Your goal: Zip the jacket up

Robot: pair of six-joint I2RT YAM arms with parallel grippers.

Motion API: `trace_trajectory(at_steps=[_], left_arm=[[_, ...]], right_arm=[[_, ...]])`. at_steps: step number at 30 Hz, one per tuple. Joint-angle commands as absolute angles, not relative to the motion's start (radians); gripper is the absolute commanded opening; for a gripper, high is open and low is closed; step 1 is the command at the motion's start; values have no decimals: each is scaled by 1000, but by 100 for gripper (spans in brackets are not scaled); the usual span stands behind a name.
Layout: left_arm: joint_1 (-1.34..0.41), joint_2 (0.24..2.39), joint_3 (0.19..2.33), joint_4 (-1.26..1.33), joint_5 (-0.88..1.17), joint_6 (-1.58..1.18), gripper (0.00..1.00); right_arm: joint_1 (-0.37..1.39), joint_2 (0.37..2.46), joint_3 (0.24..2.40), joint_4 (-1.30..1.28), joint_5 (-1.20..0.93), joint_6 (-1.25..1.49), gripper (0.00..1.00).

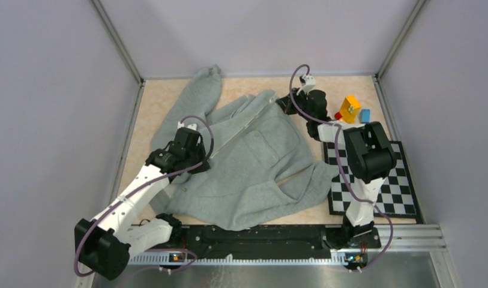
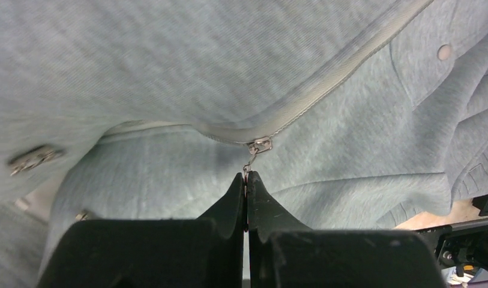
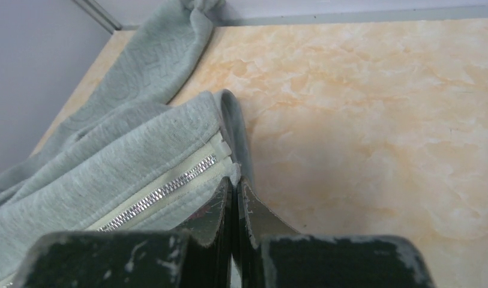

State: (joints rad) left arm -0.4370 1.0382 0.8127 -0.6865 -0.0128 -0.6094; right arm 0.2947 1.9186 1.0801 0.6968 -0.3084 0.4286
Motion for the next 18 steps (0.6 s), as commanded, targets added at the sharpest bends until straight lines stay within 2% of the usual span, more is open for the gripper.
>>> trace_trajectory(at_steps=[1, 7, 18], left_arm=[[-431, 1004, 936, -984, -81, -627, 0], [-430, 977, 1099, -1209, -158, -613, 0], [-430, 959, 1184, -1416, -254, -565, 0]], right_arm=[[244, 1953, 1179, 726, -189, 343, 0], [233, 2021, 1236, 716, -151, 335, 0], [197, 2087, 1303, 687, -139, 303, 0]])
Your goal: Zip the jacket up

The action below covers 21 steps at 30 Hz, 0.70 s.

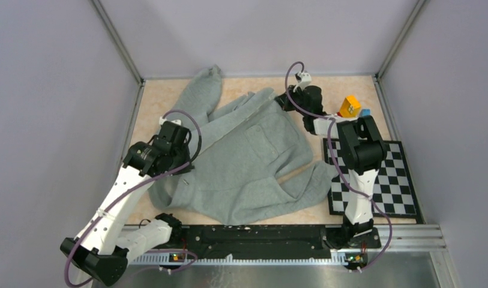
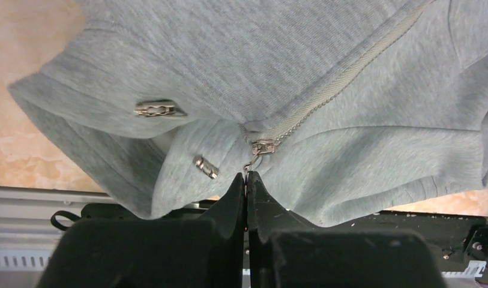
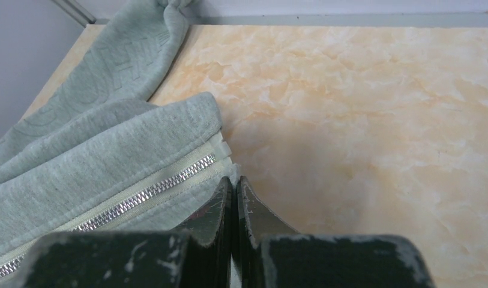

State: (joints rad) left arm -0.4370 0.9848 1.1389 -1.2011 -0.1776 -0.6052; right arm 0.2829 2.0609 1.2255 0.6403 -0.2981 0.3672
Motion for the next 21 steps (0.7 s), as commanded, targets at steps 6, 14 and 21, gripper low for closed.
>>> trace_trajectory(at_steps=[6, 14, 21], left_arm=[[-418, 923, 1191, -1417, -223, -525, 0], [-416, 925, 1193, -1410, -271, -554, 0], [-415, 877, 1188, -1414, -344, -577, 0]], right_arm=[[182, 2105, 1331, 657, -104, 290, 0], [167, 2134, 1369, 651, -213, 293, 0], [171, 2142, 1355, 619, -169, 282, 0]])
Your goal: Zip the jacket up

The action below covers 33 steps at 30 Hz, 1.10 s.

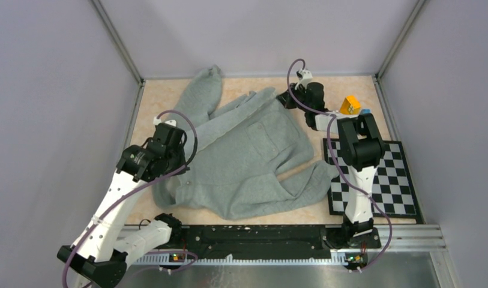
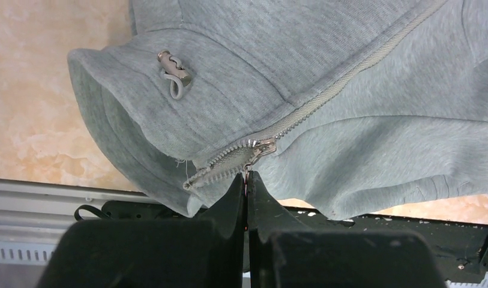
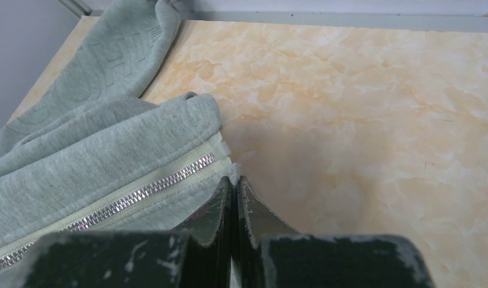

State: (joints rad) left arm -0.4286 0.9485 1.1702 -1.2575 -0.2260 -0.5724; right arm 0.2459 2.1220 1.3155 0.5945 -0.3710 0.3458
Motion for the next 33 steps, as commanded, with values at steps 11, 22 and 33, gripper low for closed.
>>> trace_trajectory(at_steps=[11, 22, 33], left_arm=[[-416, 806, 1149, -1401, -315, -587, 0], [-415, 701, 1088, -1249, -403, -701, 41], [-416, 387, 839, -688, -309, -584, 91]], right_arm=[[147, 2202, 1472, 503, -132, 287, 0], [213, 2156, 1512, 220, -203, 260, 27], [325, 1853, 1578, -389, 12, 125, 63]])
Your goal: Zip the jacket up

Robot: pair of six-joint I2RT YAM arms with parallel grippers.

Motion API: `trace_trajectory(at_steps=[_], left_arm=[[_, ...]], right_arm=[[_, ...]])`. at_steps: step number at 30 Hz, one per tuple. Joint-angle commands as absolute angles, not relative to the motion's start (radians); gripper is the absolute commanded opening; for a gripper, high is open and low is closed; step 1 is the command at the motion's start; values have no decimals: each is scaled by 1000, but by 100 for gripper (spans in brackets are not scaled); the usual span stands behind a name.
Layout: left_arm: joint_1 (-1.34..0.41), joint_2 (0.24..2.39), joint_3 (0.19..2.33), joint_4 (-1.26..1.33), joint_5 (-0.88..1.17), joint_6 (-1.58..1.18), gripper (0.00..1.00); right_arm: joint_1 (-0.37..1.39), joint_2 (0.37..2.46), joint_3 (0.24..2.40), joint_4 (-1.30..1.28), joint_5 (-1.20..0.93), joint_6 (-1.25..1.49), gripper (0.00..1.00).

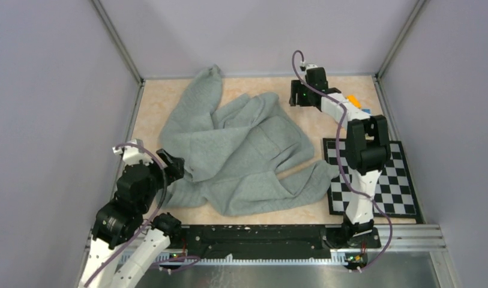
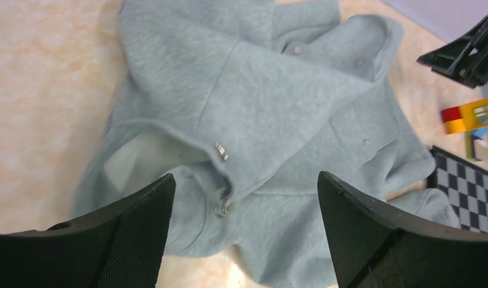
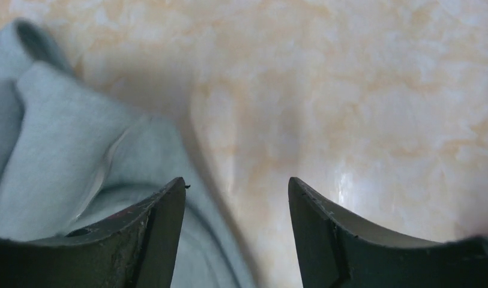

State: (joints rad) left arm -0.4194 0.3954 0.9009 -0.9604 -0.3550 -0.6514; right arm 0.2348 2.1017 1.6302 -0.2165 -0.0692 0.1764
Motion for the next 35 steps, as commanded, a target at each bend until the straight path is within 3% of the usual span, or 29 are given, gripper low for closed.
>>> trace_trajectory(at_steps=[1, 6, 12, 18, 24, 35], left_arm=[[-416, 389, 826, -636, -277, -554, 95], [-415, 446, 818, -328, 6, -425, 99], [-417, 545, 987, -200, 176, -251, 99], [-433, 529, 1102, -180, 109, -152, 99], [-433, 471, 1127, -102, 91, -141, 99], [-433, 428, 1167, -138, -7, -164, 99]], right_arm=[[355, 1788, 1531, -382, -10, 135, 69], [475, 1464, 1338, -326, -176, 164, 87], [544, 1108, 1265, -412, -165, 188, 89], [544, 826, 1355, -538, -46, 180, 90], [544, 714, 1444, -564, 111, 122, 91], [545, 555, 1304, -436, 197, 68, 92]])
